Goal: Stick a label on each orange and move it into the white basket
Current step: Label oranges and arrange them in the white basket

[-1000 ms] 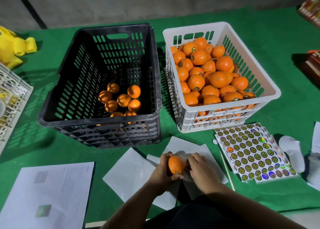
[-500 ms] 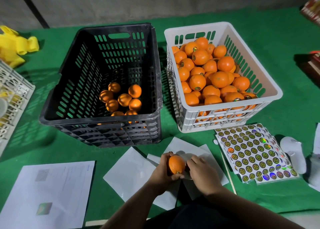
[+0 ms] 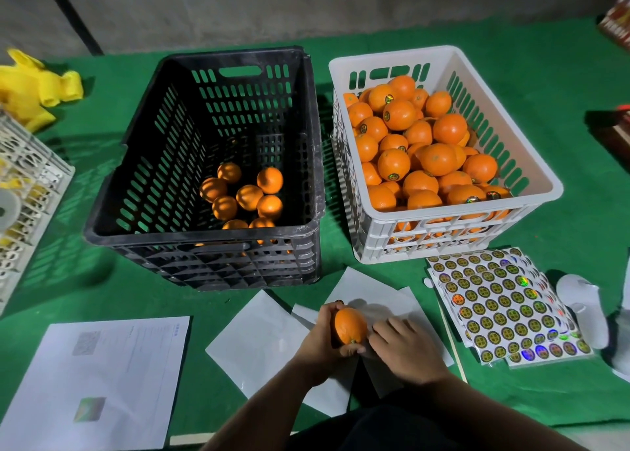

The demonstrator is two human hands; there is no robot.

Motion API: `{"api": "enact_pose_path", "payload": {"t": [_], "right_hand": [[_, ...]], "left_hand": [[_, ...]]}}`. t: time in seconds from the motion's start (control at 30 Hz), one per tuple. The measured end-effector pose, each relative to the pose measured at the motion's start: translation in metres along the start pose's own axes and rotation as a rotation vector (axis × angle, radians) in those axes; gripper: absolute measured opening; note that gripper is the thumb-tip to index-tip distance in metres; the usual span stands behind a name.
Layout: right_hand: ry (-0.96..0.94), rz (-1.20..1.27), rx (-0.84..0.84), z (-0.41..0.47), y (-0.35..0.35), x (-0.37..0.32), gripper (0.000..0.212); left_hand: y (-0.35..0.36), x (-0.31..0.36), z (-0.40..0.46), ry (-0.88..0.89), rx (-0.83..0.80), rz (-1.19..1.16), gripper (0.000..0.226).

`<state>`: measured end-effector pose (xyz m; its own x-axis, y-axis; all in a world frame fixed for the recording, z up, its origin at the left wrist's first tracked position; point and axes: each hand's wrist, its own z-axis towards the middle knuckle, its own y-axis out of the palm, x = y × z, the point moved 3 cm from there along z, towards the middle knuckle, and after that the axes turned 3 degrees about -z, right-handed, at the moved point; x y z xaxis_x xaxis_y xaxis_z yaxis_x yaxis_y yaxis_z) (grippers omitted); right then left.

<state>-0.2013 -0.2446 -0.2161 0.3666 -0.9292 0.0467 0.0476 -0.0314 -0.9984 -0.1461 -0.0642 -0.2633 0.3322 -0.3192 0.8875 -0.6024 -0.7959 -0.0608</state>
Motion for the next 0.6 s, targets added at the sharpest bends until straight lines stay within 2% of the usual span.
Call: {"api": "enact_pose_path", "payload": {"t": [0.17, 0.23, 0.33, 0.4, 0.5, 0.6], "right_hand": [[0.142, 0.238, -0.047, -0.008, 0.003, 0.009, 0.026], [0.203, 0.317, -0.101, -0.007, 0.003, 0.007, 0.027], [0.197, 0.28, -0.224, -0.002, 0.009, 0.003, 0.027], [0.157, 0.239, -0.245, -0.001, 0.007, 0.002, 0.025], [0.189, 0.289, -0.149, -0.001, -0.002, 0.004, 0.011], [0.432, 0.577, -0.136, -0.002, -0.011, 0.01, 0.008]], "left_hand": [[0.0, -0.001, -0.001, -0.017, -0.005, -0.017, 0.104], [0.0, -0.001, -0.001, -0.022, -0.004, -0.01, 0.103], [0.0, 0.0, -0.002, -0.025, -0.016, -0.012, 0.102], [0.0, 0.001, -0.002, -0.032, -0.018, -0.007, 0.103], [0.0, 0.001, -0.002, -0.033, -0.015, 0.008, 0.104], [-0.001, 0.002, -0.002, -0.045, -0.014, 0.016, 0.105]]}}
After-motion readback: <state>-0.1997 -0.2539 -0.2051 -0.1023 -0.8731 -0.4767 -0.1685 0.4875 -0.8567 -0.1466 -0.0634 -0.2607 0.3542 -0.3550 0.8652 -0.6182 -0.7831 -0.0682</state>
